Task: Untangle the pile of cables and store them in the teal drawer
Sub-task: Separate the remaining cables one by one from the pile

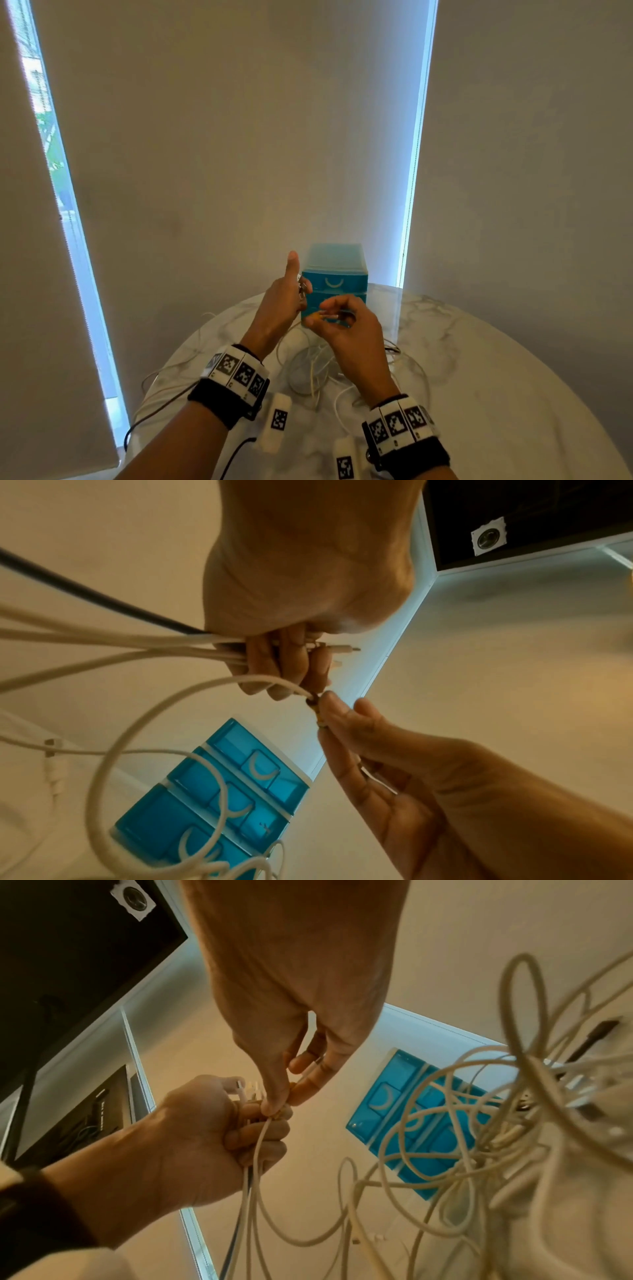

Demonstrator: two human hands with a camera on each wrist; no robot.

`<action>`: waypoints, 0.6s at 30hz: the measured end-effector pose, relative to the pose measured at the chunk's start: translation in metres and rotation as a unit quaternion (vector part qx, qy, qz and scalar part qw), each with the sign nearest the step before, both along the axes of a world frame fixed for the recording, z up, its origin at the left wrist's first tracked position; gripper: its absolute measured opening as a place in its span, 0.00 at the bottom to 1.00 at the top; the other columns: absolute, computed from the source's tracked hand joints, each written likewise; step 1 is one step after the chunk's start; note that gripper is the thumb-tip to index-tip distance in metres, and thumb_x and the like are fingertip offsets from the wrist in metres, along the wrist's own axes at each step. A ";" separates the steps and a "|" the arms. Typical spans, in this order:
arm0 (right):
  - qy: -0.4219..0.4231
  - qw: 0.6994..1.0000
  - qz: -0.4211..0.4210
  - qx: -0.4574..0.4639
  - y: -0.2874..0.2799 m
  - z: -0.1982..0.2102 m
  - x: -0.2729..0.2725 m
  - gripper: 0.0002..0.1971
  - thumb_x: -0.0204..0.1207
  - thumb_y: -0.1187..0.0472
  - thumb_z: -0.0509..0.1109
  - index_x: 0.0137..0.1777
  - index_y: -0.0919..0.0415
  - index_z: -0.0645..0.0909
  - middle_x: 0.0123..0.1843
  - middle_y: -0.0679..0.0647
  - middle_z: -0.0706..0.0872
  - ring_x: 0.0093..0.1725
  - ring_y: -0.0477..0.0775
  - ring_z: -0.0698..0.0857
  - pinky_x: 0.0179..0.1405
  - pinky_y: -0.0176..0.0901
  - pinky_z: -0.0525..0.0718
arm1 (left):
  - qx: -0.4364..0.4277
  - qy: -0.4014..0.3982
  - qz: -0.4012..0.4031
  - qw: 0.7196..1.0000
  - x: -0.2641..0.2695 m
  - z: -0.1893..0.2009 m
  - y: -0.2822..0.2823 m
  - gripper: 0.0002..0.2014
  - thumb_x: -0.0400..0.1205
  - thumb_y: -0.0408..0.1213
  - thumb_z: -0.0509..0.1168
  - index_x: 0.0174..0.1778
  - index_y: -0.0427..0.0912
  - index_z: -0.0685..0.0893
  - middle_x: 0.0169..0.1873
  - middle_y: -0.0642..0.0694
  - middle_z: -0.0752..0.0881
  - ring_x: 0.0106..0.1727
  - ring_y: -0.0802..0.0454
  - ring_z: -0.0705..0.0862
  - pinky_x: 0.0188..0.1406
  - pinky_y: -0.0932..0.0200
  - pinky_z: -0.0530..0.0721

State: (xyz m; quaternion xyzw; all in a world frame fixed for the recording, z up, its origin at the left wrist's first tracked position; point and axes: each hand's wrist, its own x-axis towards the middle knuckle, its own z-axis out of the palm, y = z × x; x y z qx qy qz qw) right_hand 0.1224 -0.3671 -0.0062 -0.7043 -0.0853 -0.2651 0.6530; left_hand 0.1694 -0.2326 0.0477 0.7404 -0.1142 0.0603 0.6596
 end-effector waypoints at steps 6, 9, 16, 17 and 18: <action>-0.031 0.993 0.056 0.096 -0.013 0.004 -0.005 0.19 0.70 0.70 0.88 0.57 0.60 0.86 0.54 0.46 0.93 0.58 0.45 0.93 0.52 0.42 0.93 | 0.164 -0.096 0.078 0.979 0.016 -0.024 -0.008 0.48 0.89 0.73 0.36 0.31 0.41 0.88 0.29 0.46 0.91 0.37 0.49 0.91 0.52 0.45 0.89; -0.024 0.991 0.074 0.109 -0.016 0.002 -0.007 0.19 0.72 0.71 0.86 0.60 0.61 0.86 0.56 0.51 0.93 0.57 0.48 0.94 0.52 0.41 0.93 | 0.163 -0.118 0.094 0.975 0.017 -0.030 -0.016 0.48 0.87 0.76 0.36 0.29 0.40 0.84 0.26 0.45 0.89 0.30 0.51 0.87 0.45 0.44 0.89; 0.006 0.990 0.081 0.118 -0.030 -0.003 -0.009 0.14 0.76 0.67 0.84 0.60 0.57 0.90 0.55 0.47 0.95 0.59 0.46 0.93 0.57 0.44 0.93 | 0.114 -0.116 0.083 0.983 0.009 -0.028 -0.019 0.40 0.88 0.74 0.42 0.26 0.46 0.77 0.22 0.48 0.79 0.26 0.54 0.76 0.37 0.53 0.78; 0.006 0.990 0.080 0.114 -0.031 -0.004 -0.008 0.14 0.76 0.68 0.84 0.59 0.57 0.89 0.55 0.47 0.95 0.60 0.45 0.93 0.56 0.42 0.93 | 0.121 -0.112 0.086 0.983 0.009 -0.027 -0.019 0.40 0.88 0.74 0.43 0.25 0.46 0.77 0.21 0.48 0.80 0.25 0.55 0.76 0.37 0.53 0.78; 0.004 0.990 0.081 0.113 -0.031 -0.005 -0.008 0.14 0.75 0.68 0.84 0.59 0.58 0.89 0.56 0.47 0.94 0.60 0.46 0.93 0.55 0.41 0.93 | 0.130 -0.107 0.091 0.982 0.010 -0.026 -0.018 0.40 0.88 0.74 0.43 0.25 0.46 0.77 0.21 0.49 0.80 0.24 0.57 0.77 0.36 0.55 0.78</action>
